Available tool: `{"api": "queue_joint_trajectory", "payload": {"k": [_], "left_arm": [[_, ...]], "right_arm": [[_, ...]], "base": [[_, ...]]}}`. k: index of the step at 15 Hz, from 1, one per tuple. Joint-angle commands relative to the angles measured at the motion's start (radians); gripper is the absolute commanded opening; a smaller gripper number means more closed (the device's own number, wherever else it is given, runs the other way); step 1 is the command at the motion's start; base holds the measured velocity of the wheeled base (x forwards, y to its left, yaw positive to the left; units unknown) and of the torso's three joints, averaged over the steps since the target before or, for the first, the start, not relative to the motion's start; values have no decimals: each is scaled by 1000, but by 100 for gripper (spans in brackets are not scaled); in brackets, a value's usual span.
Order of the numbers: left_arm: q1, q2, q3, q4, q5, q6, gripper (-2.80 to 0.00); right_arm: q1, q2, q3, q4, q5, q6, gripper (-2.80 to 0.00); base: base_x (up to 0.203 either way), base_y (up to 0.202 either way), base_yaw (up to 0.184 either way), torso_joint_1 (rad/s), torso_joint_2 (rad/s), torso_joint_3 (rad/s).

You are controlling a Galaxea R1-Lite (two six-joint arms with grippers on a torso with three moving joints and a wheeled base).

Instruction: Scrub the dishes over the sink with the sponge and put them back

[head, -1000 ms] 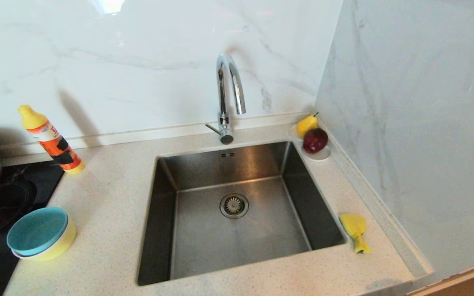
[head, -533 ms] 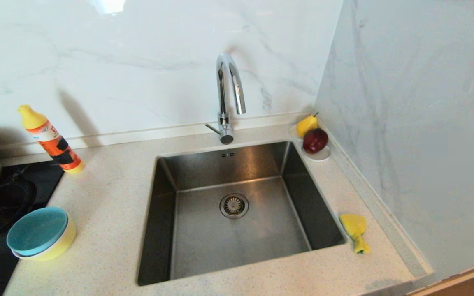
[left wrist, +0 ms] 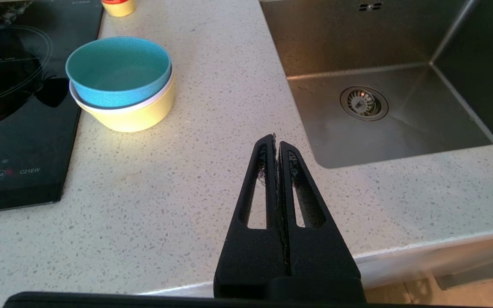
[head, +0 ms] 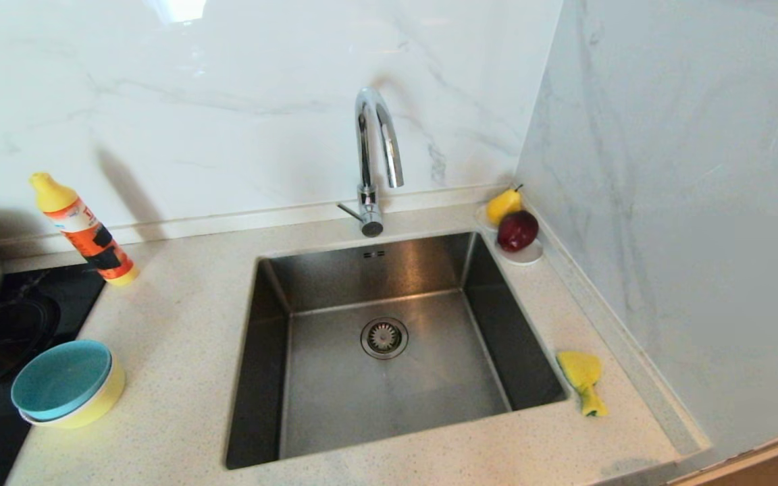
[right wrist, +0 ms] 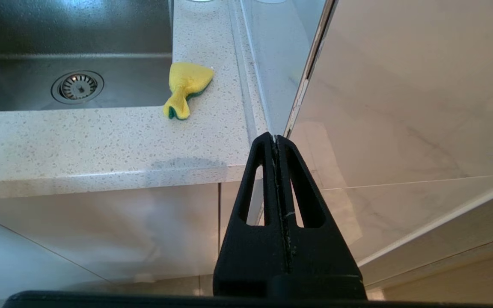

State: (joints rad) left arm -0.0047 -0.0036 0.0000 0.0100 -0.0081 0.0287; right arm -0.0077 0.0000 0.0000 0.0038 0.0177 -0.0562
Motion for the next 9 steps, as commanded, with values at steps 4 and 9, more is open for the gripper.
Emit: {"api": "queue_joint_trajectory", "payload": {"k": [4,9], "left_arm": [[0,2,0,-1,0,0,-280],[0,2,0,1,0,0,-280]], "right_arm": [[0,2,0,-1,1,-2,-280],[1,2,0,-1,1,-2,-280]], "base": [[0,0,0,0,0,0],[0,0,0,0,0,0]]}}
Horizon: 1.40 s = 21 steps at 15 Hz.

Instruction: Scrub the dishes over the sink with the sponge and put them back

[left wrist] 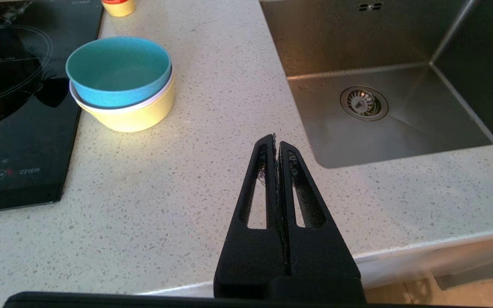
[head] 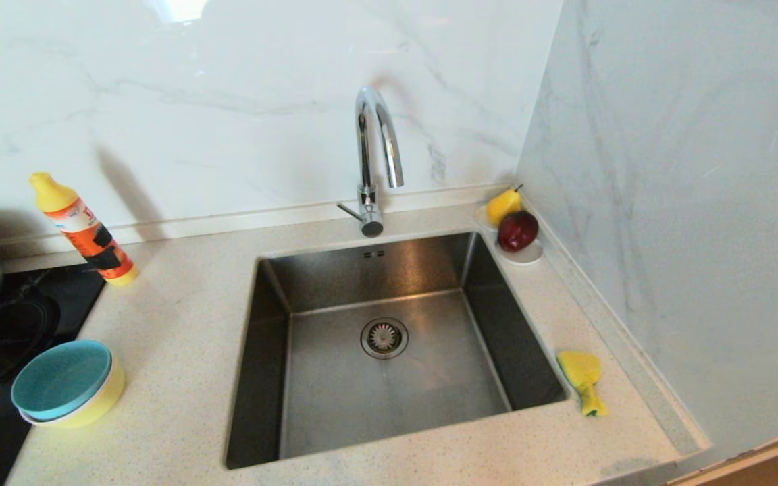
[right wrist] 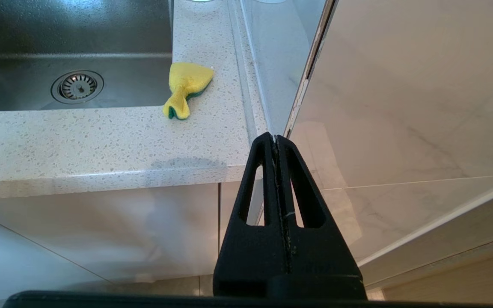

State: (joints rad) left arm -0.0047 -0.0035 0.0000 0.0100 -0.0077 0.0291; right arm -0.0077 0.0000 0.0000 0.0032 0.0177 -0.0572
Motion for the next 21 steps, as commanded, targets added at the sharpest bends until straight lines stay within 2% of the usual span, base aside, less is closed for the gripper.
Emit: {"api": "queue_joint_trajectory", "payload": {"k": [1,17,21], "left_arm": [[0,2,1,0,0,0,-280],[0,2,0,1,0,0,-280],[0,2,0,0,0,0,-280]], "right_arm": [[0,2,0,0,1,-1,-280],[0,2,0,6,5,-27,-280],[0,2,1,6,0,-9,-280]], "base": [[0,0,0,0,0,0],[0,0,0,0,0,0],[0,0,0,0,0,0]]}}
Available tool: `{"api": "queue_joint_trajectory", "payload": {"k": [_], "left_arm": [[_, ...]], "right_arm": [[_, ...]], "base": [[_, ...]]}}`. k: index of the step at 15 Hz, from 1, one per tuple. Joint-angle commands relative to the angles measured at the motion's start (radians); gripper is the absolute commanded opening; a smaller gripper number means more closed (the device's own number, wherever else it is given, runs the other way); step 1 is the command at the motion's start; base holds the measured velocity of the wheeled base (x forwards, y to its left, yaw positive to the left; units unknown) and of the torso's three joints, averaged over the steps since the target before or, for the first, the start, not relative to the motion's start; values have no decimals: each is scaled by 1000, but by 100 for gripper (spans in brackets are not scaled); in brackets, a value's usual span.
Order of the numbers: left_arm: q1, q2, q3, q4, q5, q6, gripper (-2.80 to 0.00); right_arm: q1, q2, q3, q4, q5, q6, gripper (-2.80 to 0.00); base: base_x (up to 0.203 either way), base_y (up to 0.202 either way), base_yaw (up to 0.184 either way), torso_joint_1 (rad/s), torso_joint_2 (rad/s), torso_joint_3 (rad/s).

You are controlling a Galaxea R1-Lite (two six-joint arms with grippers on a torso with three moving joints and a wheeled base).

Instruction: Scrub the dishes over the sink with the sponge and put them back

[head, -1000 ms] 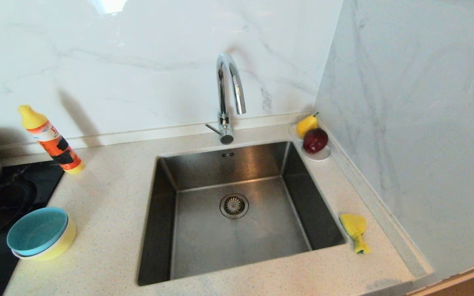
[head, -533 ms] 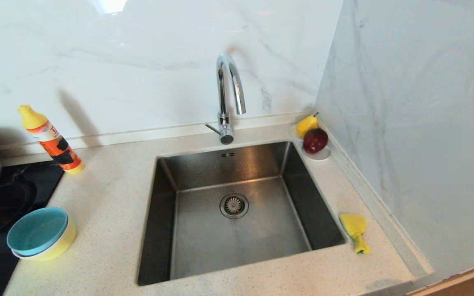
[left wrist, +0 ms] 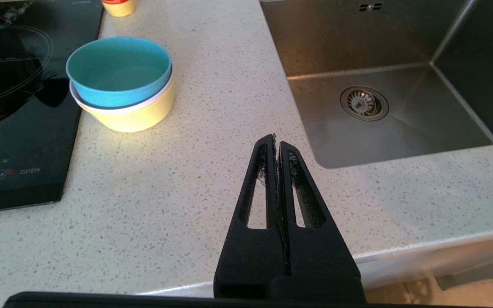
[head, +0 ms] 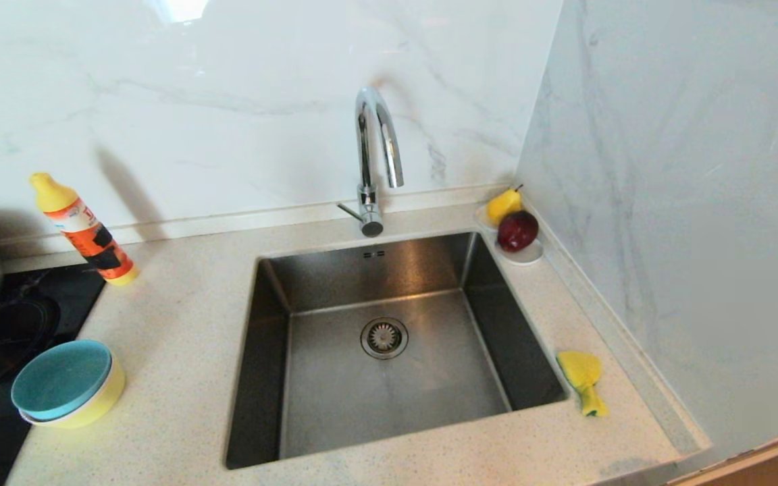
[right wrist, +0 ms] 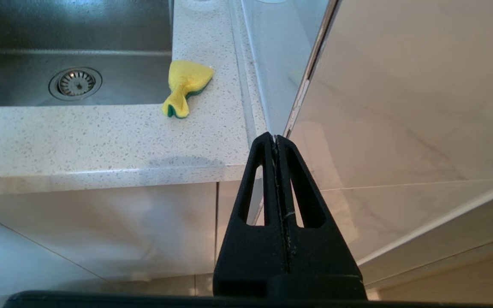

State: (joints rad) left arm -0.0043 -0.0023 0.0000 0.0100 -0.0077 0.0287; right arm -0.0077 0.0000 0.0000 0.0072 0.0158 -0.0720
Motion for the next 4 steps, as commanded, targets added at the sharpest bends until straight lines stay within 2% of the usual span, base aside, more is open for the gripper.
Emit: {"api": "queue_joint_trajectory", "payload": {"k": [1,2,4], "left_arm": [[0,1,2,-1,0,0,-280],[0,1,1,0,0,0,-280],[0,1,0,-1,0,0,-280]], "right_arm": [[1,2,0,1,3,37,-280],[0,2,0,-1,3,60,-280],[0,2,1,-1,3,56,-280]], "base": [[0,0,0,0,0,0],[0,0,0,0,0,0],[0,0,0,0,0,0]]}}
